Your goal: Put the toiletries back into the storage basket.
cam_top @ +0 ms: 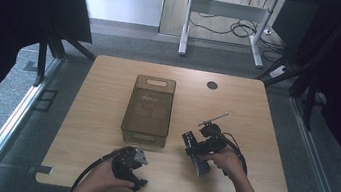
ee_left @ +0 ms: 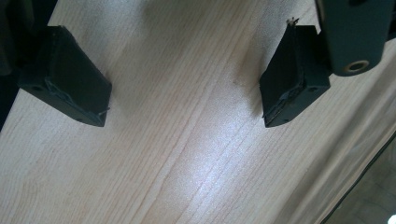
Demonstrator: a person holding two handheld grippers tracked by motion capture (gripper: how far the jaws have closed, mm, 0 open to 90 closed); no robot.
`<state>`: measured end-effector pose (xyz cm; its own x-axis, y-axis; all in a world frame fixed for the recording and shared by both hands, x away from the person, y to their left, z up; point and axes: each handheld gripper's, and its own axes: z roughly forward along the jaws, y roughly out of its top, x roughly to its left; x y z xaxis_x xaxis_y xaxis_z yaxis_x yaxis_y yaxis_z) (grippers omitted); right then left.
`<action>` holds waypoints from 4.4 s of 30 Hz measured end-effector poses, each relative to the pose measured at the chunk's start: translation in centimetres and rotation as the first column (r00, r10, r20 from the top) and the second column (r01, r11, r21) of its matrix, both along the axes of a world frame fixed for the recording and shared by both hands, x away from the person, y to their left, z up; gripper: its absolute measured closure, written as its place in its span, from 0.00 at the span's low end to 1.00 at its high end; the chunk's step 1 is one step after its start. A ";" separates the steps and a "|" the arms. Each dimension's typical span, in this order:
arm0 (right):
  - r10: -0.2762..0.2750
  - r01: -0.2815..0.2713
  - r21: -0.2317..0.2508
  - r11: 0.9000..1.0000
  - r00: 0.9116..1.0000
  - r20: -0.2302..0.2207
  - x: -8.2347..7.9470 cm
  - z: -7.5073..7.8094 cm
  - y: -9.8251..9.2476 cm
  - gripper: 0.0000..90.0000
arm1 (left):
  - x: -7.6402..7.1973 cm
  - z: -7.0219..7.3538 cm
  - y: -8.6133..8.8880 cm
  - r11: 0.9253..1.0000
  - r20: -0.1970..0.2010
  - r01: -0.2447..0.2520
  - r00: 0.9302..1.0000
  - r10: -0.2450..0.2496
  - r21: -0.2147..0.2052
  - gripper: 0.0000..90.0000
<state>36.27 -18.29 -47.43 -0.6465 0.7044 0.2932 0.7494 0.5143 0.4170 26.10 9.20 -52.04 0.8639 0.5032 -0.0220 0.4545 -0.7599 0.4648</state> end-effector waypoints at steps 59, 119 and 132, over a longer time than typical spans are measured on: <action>0.075 -0.075 -0.041 0.996 0.997 -0.005 -0.9 -2.3 2.4 0.50 | 0.0 -0.3 -0.4 1.000 0.001 0.007 1.000 -0.007 -0.021 0.15; 0.089 -0.089 0.062 0.994 0.996 0.010 0.3 0.6 4.0 0.51 | -0.1 -0.4 -0.6 0.999 0.007 0.017 1.000 -0.017 -0.032 0.14; 0.087 -0.088 0.086 0.992 0.996 0.016 1.1 2.8 5.1 0.52 | -0.1 -0.4 -0.6 0.999 0.010 0.017 1.000 -0.017 -0.031 0.14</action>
<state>37.32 -13.19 -44.68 -0.7083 0.6174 0.3423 0.6978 0.5389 0.4719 26.00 8.59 -52.39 0.8726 0.4876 -0.0287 0.4368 -0.7528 0.4925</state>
